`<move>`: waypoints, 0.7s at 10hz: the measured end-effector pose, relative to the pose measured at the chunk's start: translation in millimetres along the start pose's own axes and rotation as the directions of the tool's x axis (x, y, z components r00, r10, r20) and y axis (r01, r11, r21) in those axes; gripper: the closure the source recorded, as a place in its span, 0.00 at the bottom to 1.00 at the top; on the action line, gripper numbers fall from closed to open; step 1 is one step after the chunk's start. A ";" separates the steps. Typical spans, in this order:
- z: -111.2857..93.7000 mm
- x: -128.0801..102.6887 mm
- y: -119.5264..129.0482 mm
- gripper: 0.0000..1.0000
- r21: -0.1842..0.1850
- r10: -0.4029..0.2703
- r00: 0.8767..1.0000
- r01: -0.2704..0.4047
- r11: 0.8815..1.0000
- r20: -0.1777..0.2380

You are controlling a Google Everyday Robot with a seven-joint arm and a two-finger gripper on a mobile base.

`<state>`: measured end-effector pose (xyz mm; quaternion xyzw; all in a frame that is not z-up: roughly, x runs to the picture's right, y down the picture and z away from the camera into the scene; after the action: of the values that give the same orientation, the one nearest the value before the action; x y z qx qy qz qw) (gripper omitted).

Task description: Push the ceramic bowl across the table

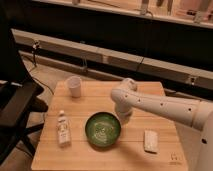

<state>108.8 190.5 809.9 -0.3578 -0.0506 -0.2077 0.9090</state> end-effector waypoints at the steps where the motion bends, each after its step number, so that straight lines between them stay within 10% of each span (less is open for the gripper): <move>1: -0.1 -1.7 -0.6 1.00 -0.001 -0.007 1.000 0.007 1.000 -0.002; 7: -0.9 -16.0 -5.2 1.00 -0.006 -0.060 0.998 0.060 0.998 -0.008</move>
<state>92.1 192.0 808.6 -0.3581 -0.0572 -0.2366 0.9014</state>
